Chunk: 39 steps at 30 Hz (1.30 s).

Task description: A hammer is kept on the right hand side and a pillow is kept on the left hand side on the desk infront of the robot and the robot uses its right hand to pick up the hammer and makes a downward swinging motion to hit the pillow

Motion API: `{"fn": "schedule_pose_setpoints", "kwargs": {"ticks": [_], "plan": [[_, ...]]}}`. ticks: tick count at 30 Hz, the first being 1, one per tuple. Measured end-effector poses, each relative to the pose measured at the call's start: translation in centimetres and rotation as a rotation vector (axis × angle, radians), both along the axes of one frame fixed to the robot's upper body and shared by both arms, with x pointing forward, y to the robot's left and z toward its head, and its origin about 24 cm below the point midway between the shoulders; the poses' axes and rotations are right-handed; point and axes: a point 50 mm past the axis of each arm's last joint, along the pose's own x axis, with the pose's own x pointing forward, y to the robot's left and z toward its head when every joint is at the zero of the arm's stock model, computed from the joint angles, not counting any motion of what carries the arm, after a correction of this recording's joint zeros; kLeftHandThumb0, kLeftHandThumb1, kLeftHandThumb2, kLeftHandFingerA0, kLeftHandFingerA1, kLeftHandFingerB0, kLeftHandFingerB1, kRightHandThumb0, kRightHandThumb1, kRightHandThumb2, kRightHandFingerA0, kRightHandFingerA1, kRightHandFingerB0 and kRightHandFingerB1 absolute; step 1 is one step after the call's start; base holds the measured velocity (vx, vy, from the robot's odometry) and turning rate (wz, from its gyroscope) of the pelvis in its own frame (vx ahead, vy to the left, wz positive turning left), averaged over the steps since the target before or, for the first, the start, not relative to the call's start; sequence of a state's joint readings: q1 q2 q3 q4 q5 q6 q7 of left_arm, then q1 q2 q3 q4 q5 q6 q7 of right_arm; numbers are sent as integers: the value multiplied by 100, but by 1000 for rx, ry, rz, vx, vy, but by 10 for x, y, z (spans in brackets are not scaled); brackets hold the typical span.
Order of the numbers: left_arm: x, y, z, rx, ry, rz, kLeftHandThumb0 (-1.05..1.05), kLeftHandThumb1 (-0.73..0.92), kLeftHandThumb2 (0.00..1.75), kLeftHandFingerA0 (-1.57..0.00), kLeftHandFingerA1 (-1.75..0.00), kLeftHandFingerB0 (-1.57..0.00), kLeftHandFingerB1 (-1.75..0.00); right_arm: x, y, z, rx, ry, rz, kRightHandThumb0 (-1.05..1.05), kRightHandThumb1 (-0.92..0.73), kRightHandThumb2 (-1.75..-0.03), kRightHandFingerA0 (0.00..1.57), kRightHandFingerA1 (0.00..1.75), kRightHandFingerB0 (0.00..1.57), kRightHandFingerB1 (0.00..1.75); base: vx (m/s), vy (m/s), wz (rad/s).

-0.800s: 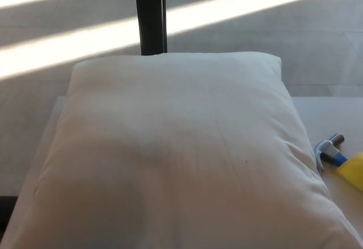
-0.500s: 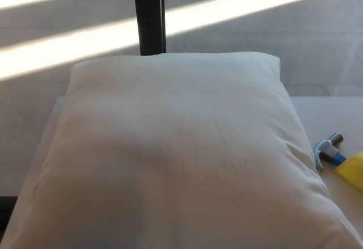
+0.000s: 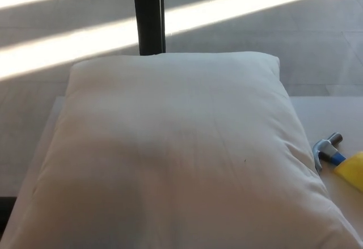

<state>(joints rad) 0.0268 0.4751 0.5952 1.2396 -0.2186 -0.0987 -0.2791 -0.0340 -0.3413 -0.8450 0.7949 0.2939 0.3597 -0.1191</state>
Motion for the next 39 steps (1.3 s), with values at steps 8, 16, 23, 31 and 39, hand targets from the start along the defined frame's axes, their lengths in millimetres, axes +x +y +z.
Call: {"fn": "schedule_pose_setpoints", "kwargs": {"ticks": [8,16,23,31,39], "plan": [[-1,-1,-1,-6,7,-5,-66,80,64,-63,-55,-47,-47,15,-24,43,-91,-183,-90,-51,-80,-65,3,53,8,28,0,0,0],[-3,-2,-2,-20,-2,-2,-67,80,64,-59,-54,-43,-46,78,-31,128,-254,-507,51,-69,-55,-90,0,25,6,23,0,0,0],[-4,-2,-3,-26,-3,-7,-66,81,64,-64,-53,-47,-45,125,-6,199,-472,-648,374,-84,-68,-61,0,81,9,59,0,0,0],[-5,-3,-3,-30,-6,-11,-64,82,64,-61,-56,-44,-46,149,42,215,-675,-573,701,-35,-54,-106,5,54,0,49,0,0,0],[-8,-3,-4,-32,-2,-5,-65,63,100,-57,-64,-38,-56,158,68,189,-748,-416,906,-37,-44,-101,3,52,0,48,0,0,0]]}}
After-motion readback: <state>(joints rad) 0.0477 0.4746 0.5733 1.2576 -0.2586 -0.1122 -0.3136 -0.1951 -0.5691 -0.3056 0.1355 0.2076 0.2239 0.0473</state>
